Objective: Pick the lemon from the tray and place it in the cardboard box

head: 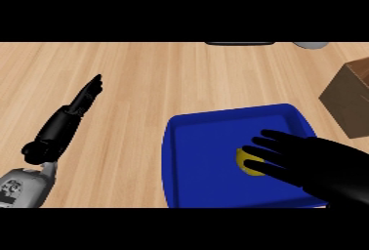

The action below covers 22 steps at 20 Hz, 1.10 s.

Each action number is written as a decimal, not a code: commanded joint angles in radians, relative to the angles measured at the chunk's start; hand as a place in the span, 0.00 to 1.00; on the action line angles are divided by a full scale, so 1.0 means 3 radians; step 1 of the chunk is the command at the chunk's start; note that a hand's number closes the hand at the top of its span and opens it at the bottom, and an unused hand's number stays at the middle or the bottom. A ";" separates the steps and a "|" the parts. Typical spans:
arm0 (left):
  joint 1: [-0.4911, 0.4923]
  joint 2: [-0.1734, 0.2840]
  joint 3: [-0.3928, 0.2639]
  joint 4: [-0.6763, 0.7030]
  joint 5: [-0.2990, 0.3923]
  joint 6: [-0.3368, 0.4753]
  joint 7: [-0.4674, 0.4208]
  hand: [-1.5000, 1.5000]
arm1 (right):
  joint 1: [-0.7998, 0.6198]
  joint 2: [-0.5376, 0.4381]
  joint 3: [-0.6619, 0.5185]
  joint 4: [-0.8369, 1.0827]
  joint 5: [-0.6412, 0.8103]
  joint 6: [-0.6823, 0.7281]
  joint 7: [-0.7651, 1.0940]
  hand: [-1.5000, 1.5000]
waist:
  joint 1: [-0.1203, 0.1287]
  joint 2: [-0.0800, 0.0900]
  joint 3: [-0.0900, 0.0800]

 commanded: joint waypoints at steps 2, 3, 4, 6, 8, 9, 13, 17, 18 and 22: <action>-0.0053 -0.0057 0.0147 0.0200 -0.0066 -0.0165 -0.0164 0.50 | 0.0224 0.0262 0.0145 -0.0260 0.0307 0.0247 0.0387 0.00 | 0.0001 0.0008 0.0001; -0.0049 0.0060 0.0234 0.0086 0.0000 -0.0268 -0.0057 0.50 | 0.0256 0.0352 0.0236 -0.0099 0.0463 0.0142 0.0339 0.00 | 0.0016 0.0008 0.0002; 0.0029 -0.0096 0.0133 -0.0115 -0.0088 -0.0108 0.0086 0.50 | 0.0217 0.0184 -0.0030 -0.0370 0.0183 0.0529 0.0379 0.00 | 0.0010 0.0003 0.0002; -0.0210 -0.0231 0.0135 0.0215 -0.0209 -0.0105 -0.0002 0.50 | 0.0285 0.0422 0.0190 -0.0088 0.0558 0.0295 0.0353 0.00 | 0.0004 0.0011 0.0002; -0.0055 -0.0159 0.0212 0.0067 -0.0221 -0.0222 0.0009 0.50 | 0.0408 0.0351 0.0087 -0.0096 0.0758 0.0211 0.0177 0.00 | 0.0011 0.0008 0.0003; -0.0079 -0.0227 0.0150 -0.0086 -0.0229 -0.0166 0.0163 0.50 | 0.0104 0.0674 0.0191 -0.0109 0.0743 0.0419 0.0519 0.00 | 0.0030 0.0008 0.0002; 0.0091 -0.0144 0.0342 -0.0117 -0.0171 -0.0372 0.0067 0.50 | 0.0496 0.0727 0.0273 -0.0282 0.1105 0.0229 0.0496 0.00 | 0.0017 0.0004 0.0002; -0.0178 -0.0266 0.0466 0.0232 -0.0329 -0.0409 -0.0052 0.50 | 0.0601 0.0785 0.0218 -0.0131 0.1330 0.0124 0.0250 0.00 | 0.0005 0.0009 0.0003; 0.0182 -0.0170 0.0467 -0.0187 -0.0219 -0.0465 0.0061 0.50 | 0.0464 0.0882 0.0344 0.0145 0.1470 0.0048 0.0259 0.00 | 0.0041 0.0006 0.0004; 0.0052 -0.0362 0.0413 0.0107 -0.0437 -0.0461 -0.0109 0.50 | 0.0245 0.1039 0.0256 0.0518 0.1653 -0.0022 0.0054 0.00 | 0.0032 0.0013 0.0003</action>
